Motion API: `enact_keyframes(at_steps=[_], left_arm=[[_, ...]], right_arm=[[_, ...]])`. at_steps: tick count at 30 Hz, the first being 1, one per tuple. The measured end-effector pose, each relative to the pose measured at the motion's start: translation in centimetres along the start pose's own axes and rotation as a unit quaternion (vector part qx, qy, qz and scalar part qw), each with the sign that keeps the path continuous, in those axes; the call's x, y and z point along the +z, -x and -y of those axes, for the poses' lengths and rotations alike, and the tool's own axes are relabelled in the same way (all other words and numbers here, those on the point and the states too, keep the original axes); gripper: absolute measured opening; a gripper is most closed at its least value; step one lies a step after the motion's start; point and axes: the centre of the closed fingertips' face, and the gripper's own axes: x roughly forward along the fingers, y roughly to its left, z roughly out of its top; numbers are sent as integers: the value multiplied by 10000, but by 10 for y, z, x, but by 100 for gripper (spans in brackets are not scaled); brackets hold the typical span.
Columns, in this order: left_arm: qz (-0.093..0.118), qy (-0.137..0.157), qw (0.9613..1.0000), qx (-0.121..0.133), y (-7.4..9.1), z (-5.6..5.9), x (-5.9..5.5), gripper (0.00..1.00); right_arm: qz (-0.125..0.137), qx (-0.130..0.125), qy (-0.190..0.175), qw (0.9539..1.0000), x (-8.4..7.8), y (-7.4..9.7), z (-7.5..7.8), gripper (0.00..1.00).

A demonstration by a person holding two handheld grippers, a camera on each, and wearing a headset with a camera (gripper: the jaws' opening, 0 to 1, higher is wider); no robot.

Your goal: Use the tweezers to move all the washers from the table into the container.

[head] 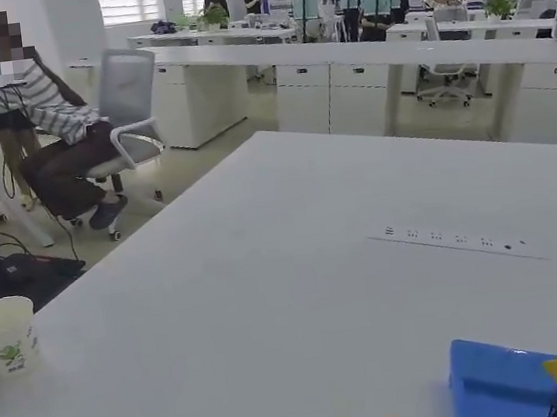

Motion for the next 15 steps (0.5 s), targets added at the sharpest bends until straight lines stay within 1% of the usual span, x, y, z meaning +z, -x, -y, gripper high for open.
enact_keyframes(at_steps=[6,11,15], left_arm=[[-14,2,10000,-14,0,1,0,84],[-14,-7,10000,-11,0,1,0,84],[-22,-17,10000,-15,0,1,0,84]], right_arm=[[194,126,-68,9997,12,8,-10,3],[251,191,-51,9995,17,12,-16,3],[273,246,-46,9993,18,16,-20,3]])
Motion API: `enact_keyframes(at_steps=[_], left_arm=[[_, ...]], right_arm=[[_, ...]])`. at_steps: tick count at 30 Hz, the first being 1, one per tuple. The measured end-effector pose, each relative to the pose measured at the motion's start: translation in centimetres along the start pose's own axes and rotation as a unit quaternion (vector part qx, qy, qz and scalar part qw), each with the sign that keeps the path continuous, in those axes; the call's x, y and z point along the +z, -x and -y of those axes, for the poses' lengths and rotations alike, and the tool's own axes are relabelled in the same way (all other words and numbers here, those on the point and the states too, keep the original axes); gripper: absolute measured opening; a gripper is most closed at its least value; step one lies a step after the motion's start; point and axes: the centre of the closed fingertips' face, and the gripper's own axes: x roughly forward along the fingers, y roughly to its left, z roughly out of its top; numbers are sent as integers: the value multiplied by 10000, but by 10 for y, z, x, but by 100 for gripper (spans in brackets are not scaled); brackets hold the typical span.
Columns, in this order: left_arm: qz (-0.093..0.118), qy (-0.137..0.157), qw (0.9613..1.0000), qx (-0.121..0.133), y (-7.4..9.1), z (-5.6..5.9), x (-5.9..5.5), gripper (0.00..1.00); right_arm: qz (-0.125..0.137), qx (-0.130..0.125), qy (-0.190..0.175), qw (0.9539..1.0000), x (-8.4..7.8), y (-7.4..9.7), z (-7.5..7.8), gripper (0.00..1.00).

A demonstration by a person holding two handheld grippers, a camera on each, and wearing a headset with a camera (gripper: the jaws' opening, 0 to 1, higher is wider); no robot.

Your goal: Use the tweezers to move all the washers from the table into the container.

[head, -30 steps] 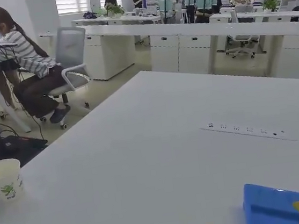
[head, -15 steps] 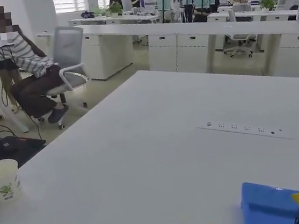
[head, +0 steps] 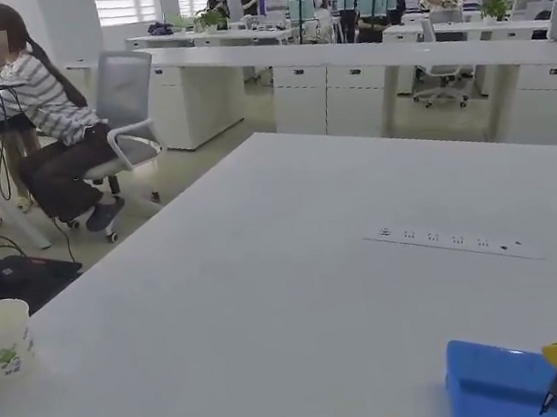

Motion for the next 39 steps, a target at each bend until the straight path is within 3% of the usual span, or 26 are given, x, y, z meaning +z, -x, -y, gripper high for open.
enact_keyframes(at_steps=[10,18,39], left_arm=[[16,10,10000,-23,0,1,0,84],[-21,-23,10000,-50,-1,2,-1,84],[-14,-11,10000,-34,0,1,-2,84]], right_arm=[[83,182,-223,9996,-3,13,-8,3],[37,291,-371,9989,-11,13,-15,4],[-416,393,-616,9965,-66,12,-32,4]])
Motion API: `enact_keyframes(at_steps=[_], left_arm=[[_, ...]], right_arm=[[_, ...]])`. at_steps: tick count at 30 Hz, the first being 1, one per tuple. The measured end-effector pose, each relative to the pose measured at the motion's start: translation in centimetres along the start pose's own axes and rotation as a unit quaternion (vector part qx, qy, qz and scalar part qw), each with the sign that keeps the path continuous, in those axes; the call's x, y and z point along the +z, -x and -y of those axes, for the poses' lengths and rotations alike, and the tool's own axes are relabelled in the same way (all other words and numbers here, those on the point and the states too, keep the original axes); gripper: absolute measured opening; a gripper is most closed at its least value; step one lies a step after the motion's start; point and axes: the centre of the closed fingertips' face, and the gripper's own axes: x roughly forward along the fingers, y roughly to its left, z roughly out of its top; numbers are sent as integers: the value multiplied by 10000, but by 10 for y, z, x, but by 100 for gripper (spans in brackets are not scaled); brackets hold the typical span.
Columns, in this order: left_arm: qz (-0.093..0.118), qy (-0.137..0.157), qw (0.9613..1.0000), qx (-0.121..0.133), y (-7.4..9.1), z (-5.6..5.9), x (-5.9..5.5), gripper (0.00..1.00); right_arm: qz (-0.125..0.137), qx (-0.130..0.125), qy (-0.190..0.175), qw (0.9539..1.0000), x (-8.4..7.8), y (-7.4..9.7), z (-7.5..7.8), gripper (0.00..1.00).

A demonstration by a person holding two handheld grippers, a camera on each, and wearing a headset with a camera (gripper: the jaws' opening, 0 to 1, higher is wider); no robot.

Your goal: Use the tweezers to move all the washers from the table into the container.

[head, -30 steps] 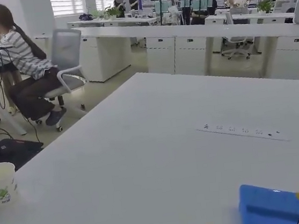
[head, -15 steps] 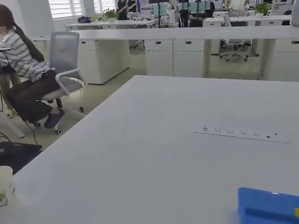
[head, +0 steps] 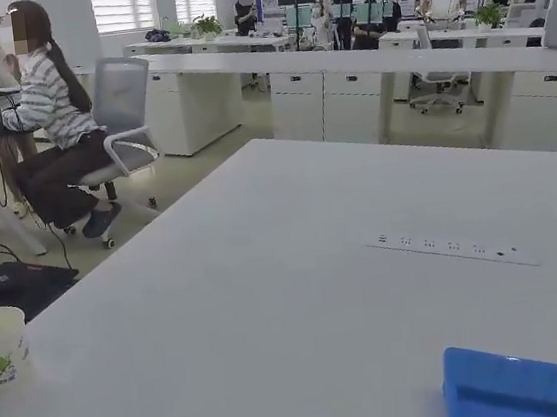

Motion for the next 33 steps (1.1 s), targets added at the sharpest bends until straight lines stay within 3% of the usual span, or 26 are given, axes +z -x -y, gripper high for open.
enact_keyframes(at_steps=[7,21,28,33], left_arm=[[2,-2,10000,0,0,0,0,84],[-8,19,10000,12,0,0,0,84],[-26,8,10000,9,0,0,-1,84],[-52,-10,10000,-8,0,1,-2,83]], right_arm=[[-123,-18,-102,9999,-15,-1,0,4],[-222,-77,-37,9997,-29,-1,-3,4],[-191,-143,556,9982,-32,0,-11,4],[-13,-215,606,9979,-30,5,-11,4]])
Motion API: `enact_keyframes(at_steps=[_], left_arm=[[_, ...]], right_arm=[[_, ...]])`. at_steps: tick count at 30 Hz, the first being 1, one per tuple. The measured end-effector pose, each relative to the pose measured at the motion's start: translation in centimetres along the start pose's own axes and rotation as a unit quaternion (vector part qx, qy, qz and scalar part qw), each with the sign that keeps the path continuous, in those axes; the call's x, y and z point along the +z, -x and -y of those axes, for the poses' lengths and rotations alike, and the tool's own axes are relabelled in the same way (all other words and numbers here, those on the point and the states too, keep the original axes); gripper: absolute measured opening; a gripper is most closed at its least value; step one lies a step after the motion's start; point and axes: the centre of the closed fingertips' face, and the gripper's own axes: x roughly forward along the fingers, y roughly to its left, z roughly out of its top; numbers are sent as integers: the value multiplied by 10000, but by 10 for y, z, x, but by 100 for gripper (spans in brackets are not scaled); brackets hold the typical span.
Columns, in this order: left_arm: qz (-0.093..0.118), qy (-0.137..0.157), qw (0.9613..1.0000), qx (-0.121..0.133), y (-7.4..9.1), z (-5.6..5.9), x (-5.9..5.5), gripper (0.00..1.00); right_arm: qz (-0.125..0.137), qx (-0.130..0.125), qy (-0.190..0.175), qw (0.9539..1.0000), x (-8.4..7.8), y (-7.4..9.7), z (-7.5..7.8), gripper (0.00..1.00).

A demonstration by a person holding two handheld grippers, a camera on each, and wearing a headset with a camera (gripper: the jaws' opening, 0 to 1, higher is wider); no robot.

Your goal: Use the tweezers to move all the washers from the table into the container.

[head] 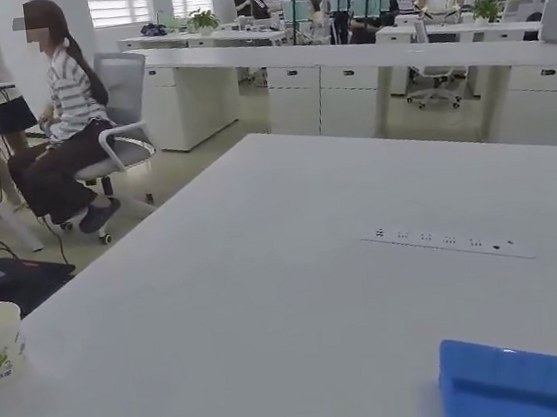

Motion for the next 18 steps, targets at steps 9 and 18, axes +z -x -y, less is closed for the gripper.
enact_keyframes(at_steps=[9,18], left_arm=[[-15,-10,10000,-24,0,1,0,83],[-2,-2,10000,-18,0,0,0,83]], right_arm=[[247,-41,38,9997,0,-1,-2,4],[359,-220,638,9971,-4,3,-9,4]])
